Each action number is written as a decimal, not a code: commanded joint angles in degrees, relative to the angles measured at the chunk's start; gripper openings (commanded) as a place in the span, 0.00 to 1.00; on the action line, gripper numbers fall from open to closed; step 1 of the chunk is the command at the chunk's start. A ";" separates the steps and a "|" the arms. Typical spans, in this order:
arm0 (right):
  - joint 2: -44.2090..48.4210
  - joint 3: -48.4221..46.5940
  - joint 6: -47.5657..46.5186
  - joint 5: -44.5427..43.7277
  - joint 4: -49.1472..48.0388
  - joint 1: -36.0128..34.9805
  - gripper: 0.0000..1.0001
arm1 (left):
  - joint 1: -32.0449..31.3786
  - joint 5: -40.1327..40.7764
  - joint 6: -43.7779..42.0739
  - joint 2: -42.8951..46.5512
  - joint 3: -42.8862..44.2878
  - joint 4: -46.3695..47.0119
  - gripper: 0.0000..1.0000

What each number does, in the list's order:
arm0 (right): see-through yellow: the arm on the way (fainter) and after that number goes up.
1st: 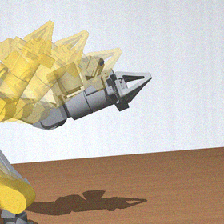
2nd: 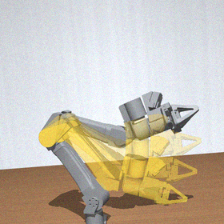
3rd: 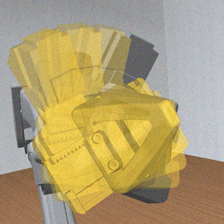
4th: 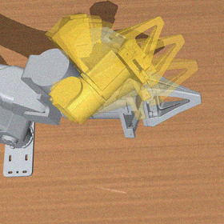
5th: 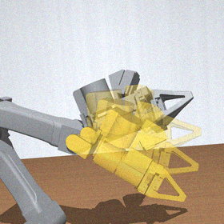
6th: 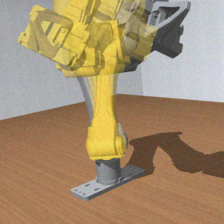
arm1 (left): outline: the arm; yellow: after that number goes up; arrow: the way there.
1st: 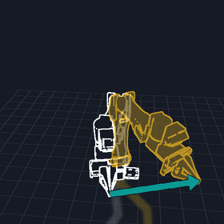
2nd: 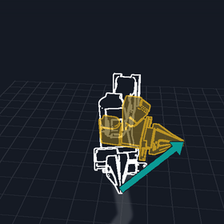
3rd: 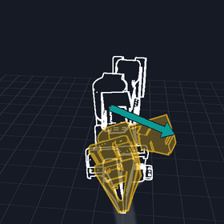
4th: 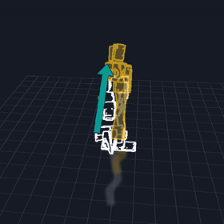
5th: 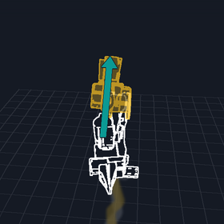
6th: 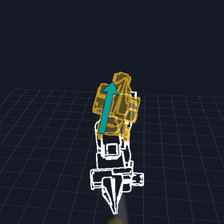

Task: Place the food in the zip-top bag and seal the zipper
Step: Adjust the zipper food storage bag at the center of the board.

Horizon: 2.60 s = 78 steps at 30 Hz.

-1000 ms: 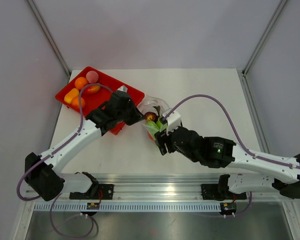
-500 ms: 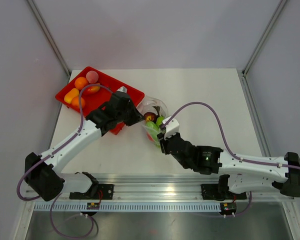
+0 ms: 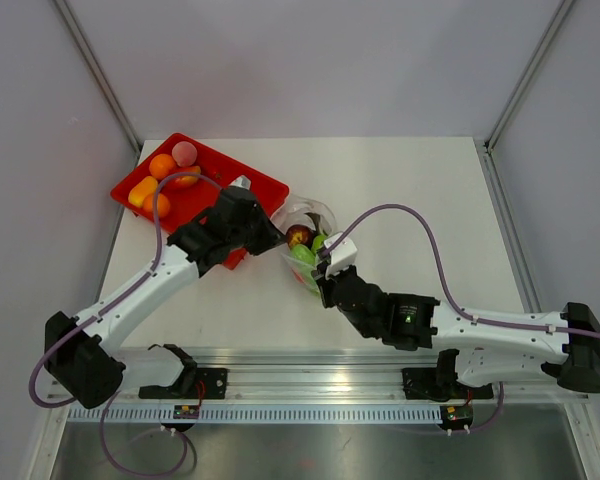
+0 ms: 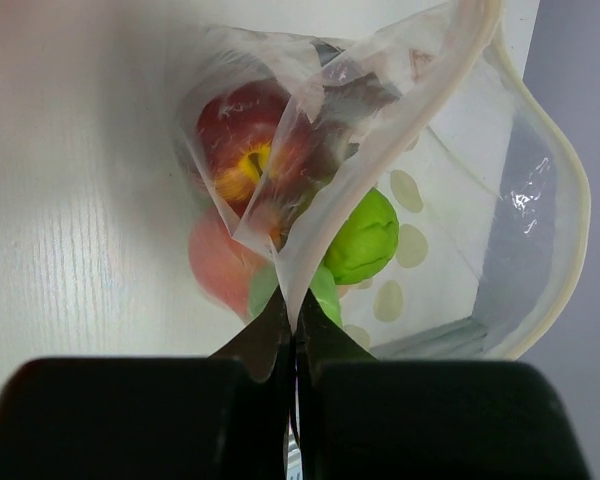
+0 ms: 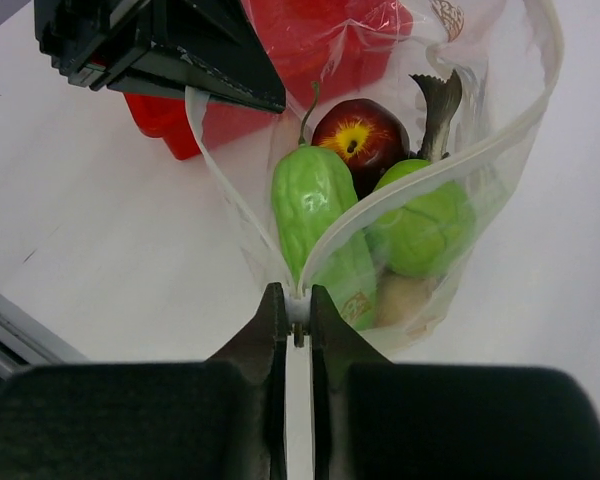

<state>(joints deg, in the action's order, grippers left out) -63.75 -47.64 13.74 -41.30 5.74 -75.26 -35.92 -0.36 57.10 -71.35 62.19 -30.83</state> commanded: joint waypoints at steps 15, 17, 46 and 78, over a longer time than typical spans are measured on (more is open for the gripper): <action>5.04 -6.06 -9.16 25.82 9.63 17.17 0.00 | -3.72 2.88 -15.24 12.73 -0.86 -6.96 0.88; 4.07 -7.46 -9.78 27.14 10.43 17.43 0.00 | -3.72 3.17 -23.50 14.04 2.82 -7.40 0.86; 8.63 -6.94 -3.90 33.48 13.95 20.16 0.00 | -12.15 -24.51 -70.99 -4.75 15.58 -13.37 0.26; 20.07 13.36 -5.83 32.16 -7.30 20.16 0.45 | -10.75 -29.52 -67.65 -6.34 16.47 -9.25 0.00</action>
<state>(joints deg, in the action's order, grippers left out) -42.65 -33.67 7.75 -9.37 5.74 -55.42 -46.78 -27.35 -11.27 -79.02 77.12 -42.85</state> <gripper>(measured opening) 0.463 0.005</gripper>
